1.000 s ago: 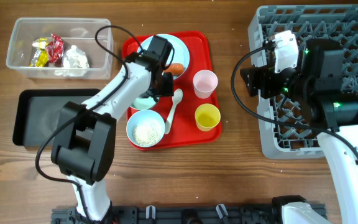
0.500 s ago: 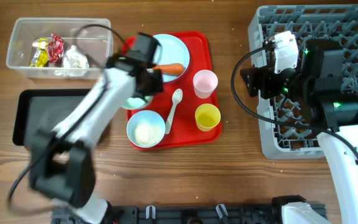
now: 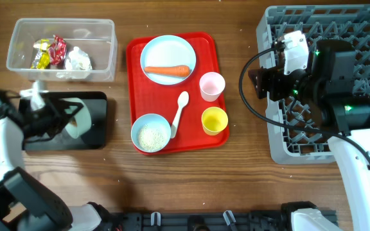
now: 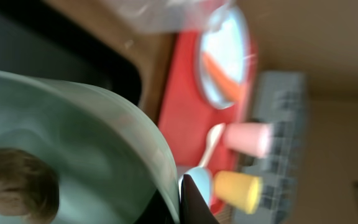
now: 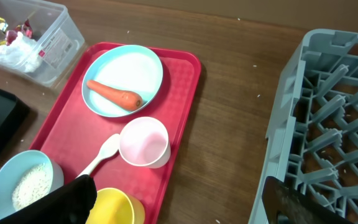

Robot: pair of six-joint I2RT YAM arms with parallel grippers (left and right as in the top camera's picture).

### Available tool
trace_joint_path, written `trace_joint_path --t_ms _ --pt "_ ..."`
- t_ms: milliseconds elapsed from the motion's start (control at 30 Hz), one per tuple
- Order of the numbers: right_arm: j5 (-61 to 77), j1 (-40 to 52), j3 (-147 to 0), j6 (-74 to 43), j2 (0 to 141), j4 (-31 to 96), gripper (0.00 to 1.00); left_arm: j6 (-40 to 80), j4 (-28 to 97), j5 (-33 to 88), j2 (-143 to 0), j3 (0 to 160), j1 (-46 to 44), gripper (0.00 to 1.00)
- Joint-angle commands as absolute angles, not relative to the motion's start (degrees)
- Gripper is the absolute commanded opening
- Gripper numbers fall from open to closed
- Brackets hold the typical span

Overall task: Sort waste into correct bins and load items into the dishwasher rack
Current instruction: 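Lift the blue bowl with the left gripper and tip food onto black tray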

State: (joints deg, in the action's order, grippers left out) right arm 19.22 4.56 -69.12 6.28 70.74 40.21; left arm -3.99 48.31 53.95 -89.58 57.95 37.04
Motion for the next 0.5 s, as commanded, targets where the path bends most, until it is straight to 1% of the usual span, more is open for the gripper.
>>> trace_joint_path --t_ms 0,67,167,367,433,467 --pt "18.87 4.47 -70.02 5.96 71.16 39.97 0.88 -15.38 47.7 74.54 -91.92 57.21 42.94 0.04" --pt "18.87 4.47 -70.02 5.89 71.18 40.14 0.88 -16.53 45.32 83.31 -93.67 57.21 44.82 0.04" --pt "18.87 4.47 -70.02 5.85 71.53 40.36 0.88 -16.21 42.59 90.35 -95.26 57.21 44.86 0.04" --pt "18.87 4.54 -70.02 5.98 71.9 40.29 0.88 -16.08 41.93 89.93 -95.57 57.3 43.97 0.04" --pt "18.87 4.54 -70.02 5.91 71.9 40.27 0.88 -15.49 42.0 86.08 -94.59 58.15 41.54 0.04" --pt "18.87 4.54 -70.02 5.85 71.9 40.21 0.88 -12.29 41.93 78.7 -92.47 60.05 37.41 0.04"
